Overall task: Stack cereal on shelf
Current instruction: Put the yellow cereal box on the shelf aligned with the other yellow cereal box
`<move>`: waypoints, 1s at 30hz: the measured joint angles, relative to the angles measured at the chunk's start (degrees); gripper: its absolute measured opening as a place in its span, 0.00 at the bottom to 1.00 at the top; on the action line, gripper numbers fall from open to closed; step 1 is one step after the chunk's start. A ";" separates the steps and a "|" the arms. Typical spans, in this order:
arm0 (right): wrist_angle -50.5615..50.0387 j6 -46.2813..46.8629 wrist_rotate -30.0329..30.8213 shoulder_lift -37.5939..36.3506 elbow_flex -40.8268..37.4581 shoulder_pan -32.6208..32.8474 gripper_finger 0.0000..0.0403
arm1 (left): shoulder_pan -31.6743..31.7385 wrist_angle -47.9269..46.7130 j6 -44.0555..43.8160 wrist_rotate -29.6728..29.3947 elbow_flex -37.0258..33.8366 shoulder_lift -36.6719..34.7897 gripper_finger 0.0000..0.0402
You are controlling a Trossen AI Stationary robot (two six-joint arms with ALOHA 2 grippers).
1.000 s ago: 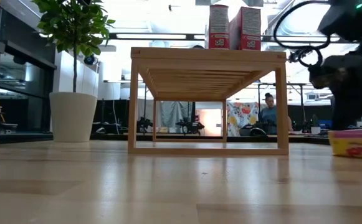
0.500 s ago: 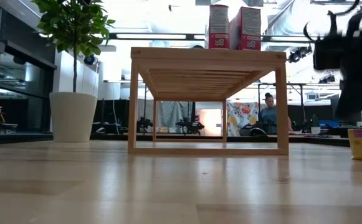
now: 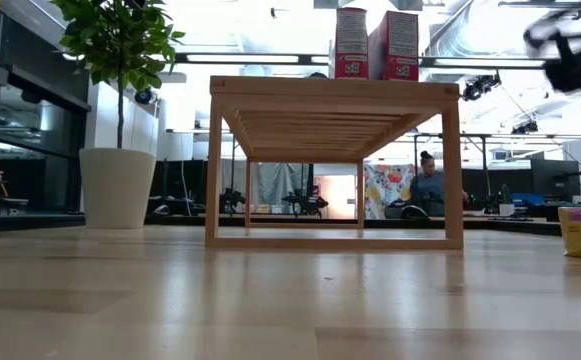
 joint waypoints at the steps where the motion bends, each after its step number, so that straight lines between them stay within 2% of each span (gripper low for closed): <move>1: -1.43 1.42 -1.52 0.98 -0.63 -0.19 0.00 | 0.00 0.00 0.03 -0.01 0.00 0.00 0.00; 5: -3.84 5.74 -2.04 2.98 -3.20 -1.06 0.00 | -0.01 0.00 0.00 0.00 0.00 0.00 0.00; 14: -2.80 6.47 -2.28 5.03 -4.21 -3.46 0.00 | -0.01 0.00 0.02 0.00 0.00 0.00 0.00; 18: 1.02 5.21 -3.66 7.85 -4.26 -3.92 0.00 | -0.01 -0.28 -0.02 0.00 0.00 0.00 0.00; 23: 11.68 2.66 -3.92 10.41 -4.28 -3.69 0.00 | -0.01 -0.63 -0.02 0.13 0.00 0.00 0.00; 30: 39.66 -6.50 -3.91 10.58 -4.05 -0.06 0.00 | 0.01 -0.76 -0.04 0.66 0.00 0.00 0.00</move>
